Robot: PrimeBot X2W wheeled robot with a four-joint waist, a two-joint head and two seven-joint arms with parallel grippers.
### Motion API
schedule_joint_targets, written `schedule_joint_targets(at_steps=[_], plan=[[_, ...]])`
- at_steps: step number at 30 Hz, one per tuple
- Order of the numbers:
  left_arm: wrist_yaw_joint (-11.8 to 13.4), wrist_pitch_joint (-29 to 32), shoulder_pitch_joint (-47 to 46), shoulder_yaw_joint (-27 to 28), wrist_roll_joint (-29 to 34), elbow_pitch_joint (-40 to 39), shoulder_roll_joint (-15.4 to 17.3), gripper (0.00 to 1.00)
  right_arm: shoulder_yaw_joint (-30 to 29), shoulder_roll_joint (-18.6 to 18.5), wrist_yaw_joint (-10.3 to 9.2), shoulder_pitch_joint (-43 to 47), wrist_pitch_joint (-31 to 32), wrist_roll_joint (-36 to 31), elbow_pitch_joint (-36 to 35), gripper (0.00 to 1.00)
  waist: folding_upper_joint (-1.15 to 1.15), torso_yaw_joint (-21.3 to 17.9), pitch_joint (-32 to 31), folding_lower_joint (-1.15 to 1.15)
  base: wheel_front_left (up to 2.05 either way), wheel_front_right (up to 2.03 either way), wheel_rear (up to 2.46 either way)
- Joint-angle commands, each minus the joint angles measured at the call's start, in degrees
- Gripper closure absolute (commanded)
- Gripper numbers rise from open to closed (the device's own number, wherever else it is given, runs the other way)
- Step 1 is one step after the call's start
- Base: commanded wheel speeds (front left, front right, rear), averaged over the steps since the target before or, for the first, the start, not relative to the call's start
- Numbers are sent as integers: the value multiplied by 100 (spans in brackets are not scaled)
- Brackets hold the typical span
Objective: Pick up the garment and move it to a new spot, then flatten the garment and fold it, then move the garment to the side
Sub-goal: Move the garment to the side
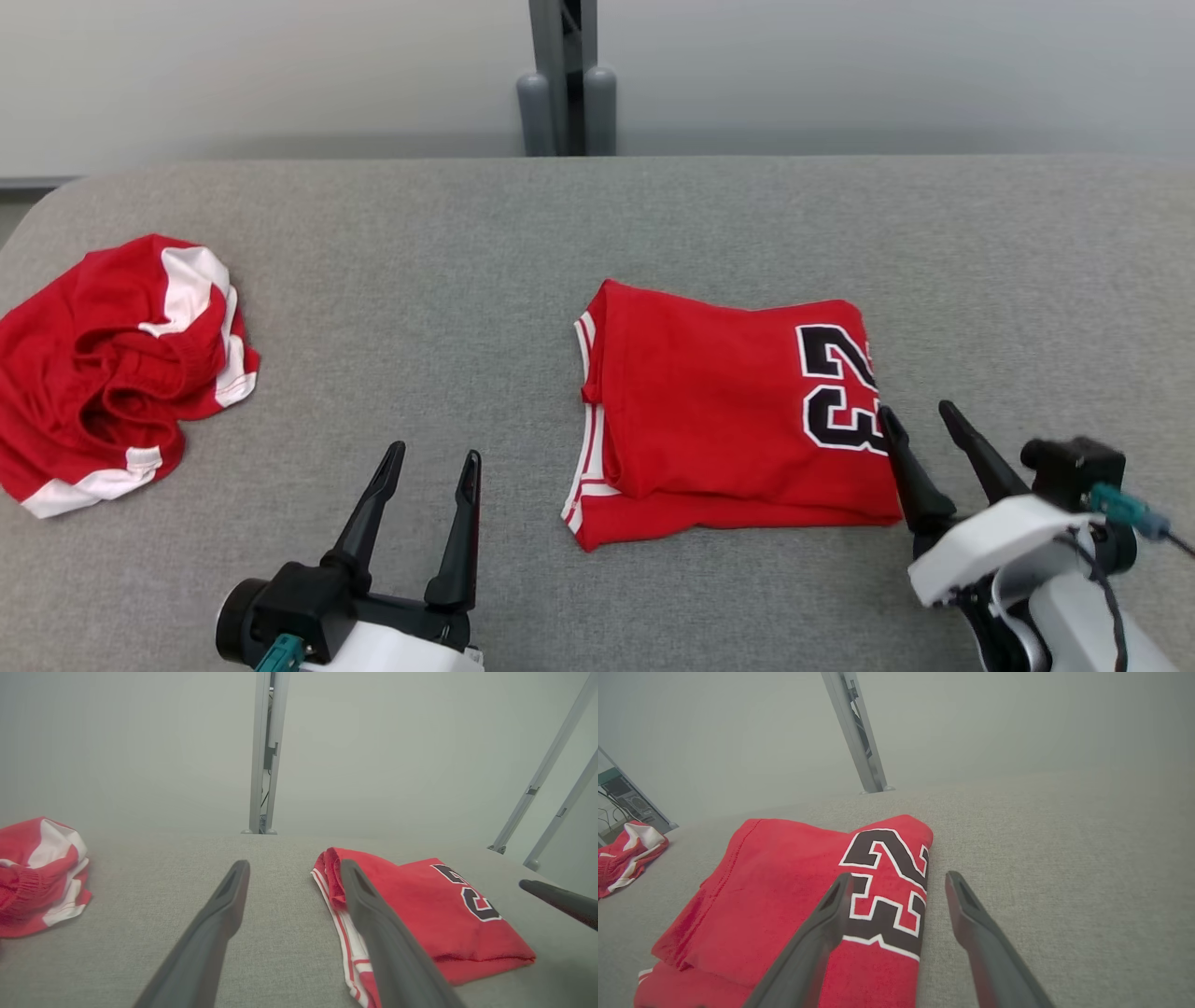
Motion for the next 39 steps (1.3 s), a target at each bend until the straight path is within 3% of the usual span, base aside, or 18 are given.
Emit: schedule_joint_targets(at_steps=[1, 8, 16, 17, 18, 19, 20, 29, 39], plan=[[-21, 2, -156, -1, 44, -18, 25, 0, 156, -115, 1, -391, 126, 443, 361, 0, 0, 181, 199, 0, 0, 0, 0], [-24, 2, -291, -51, 16, -33, 22, 0, 547, -369, 1, -964, 506, 1775, 992, 0, 0, 372, 414, 0, 0, 0, 0], [19, 2, -372, -68, 7, -87, 22, 0, 1034, -594, 1, -1224, 604, 2454, 1440, 0, 0, 498, 505, 0, 0, 0, 0], [23, 2, -379, -66, 7, -91, 22, 0, 1125, -609, 1, -1237, 622, 2506, 1465, 9, 0, 507, 507, 0, 0, 0, 0], [23, 2, -384, -59, 7, -94, 22, 0, 1215, -621, 1, -1248, 630, 2567, 1479, 55, 0, 513, 507, 0, 0, 0, 0], [27, 2, -387, -52, 4, -97, 22, 0, 1308, -632, 1, -1244, 633, 2620, 1491, 93, 0, 515, 505, 0, 0, 0, 0], [32, 2, -390, -43, 0, -98, 22, 0, 1500, -740, 1, -1272, 523, 2535, 1570, 100, 0, 511, 495, 0, 0, 0, 0], [32, 2, -286, 17, 72, -174, 21, 0, 1810, -897, 0, -1638, -50, 1835, 1885, 100, 0, 259, 441, 0, 0, 0, 0], [-115, 2, -476, 182, 315, -295, 22, 0, 938, -661, 0, -1605, -69, 740, 1232, 100, 0, -362, 617, 0, 0, 0, 0]])
